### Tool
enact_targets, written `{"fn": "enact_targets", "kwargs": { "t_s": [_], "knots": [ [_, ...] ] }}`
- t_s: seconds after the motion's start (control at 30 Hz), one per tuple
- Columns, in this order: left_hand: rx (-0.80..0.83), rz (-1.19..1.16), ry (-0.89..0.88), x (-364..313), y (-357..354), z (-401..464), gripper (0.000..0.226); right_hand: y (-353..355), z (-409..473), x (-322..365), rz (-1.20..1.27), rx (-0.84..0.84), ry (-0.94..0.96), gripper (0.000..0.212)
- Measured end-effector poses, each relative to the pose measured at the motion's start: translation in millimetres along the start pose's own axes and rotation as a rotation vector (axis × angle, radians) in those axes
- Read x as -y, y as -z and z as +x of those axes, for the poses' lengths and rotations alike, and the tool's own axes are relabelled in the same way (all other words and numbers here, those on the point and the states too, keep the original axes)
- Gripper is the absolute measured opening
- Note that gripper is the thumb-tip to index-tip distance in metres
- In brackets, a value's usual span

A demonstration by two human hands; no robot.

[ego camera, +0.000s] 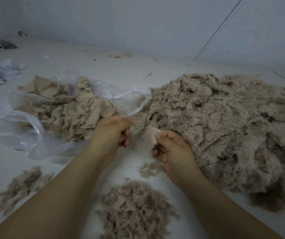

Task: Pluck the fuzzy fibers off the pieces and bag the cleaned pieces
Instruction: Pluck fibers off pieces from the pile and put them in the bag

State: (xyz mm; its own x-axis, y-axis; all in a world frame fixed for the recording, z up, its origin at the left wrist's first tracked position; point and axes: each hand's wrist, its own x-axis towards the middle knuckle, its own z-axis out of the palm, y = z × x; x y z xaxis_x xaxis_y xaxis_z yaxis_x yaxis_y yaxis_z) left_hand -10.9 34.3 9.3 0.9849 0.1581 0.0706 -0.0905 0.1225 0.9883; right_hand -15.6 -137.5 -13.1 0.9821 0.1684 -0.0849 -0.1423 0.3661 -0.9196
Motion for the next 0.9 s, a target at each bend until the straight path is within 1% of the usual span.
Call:
{"fn": "enact_targets", "kwargs": {
  "t_s": [0.07, 0.13, 0.17, 0.23, 0.27, 0.3, 0.4, 0.47, 0.53, 0.67, 0.7, 0.8, 0.9],
  "knots": [
    [0.105, 0.056, 0.016, -1, 2, -1, 0.045, -1, -1, 1, 0.029, -0.005, -0.009, 0.027],
    [0.121, 0.124, 0.0, -2, -1, -2, 0.03, -1, -1, 2, 0.037, 0.003, -0.02, 0.018],
    [0.141, 0.136, 0.013, -3, -4, -5, 0.022, -2, -2, 3, 0.032, 0.012, -0.019, 0.017],
    [0.225, 0.147, 0.049, -1, -9, -8, 0.027, -3, -2, 4, 0.022, 0.035, -0.011, 0.019],
    [0.25, 0.158, 0.038, 0, -11, -9, 0.02, -3, -3, 4, 0.016, 0.038, -0.01, 0.019],
    [0.245, 0.153, 0.024, 0, -14, -11, 0.007, -3, -3, 4, 0.011, 0.033, -0.012, 0.019],
    [0.145, 0.094, -0.003, 1, -14, -9, 0.019, -3, -3, 2, 0.018, -0.008, -0.03, 0.016],
    [0.112, 0.059, -0.002, -1, -13, -8, 0.022, -3, -1, 2, 0.023, -0.032, -0.034, 0.016],
    [0.092, 0.032, 0.003, -1, -14, -8, 0.024, -2, -1, 1, 0.032, -0.031, -0.031, 0.021],
    [0.078, 0.029, -0.039, 1, -22, -11, 0.025, 0, -3, 2, -0.048, 0.132, 0.042, 0.033],
    [0.083, 0.042, -0.036, 0, -24, -13, 0.026, -1, -3, 1, -0.069, 0.135, 0.054, 0.036],
    [0.06, 0.033, -0.018, -1, -25, -15, 0.032, 0, -2, -2, -0.105, 0.035, 0.065, 0.044],
    [-0.012, 0.021, -0.041, -2, -24, -15, 0.038, 0, 0, -4, -0.165, 0.011, 0.073, 0.034]
  ]
}}
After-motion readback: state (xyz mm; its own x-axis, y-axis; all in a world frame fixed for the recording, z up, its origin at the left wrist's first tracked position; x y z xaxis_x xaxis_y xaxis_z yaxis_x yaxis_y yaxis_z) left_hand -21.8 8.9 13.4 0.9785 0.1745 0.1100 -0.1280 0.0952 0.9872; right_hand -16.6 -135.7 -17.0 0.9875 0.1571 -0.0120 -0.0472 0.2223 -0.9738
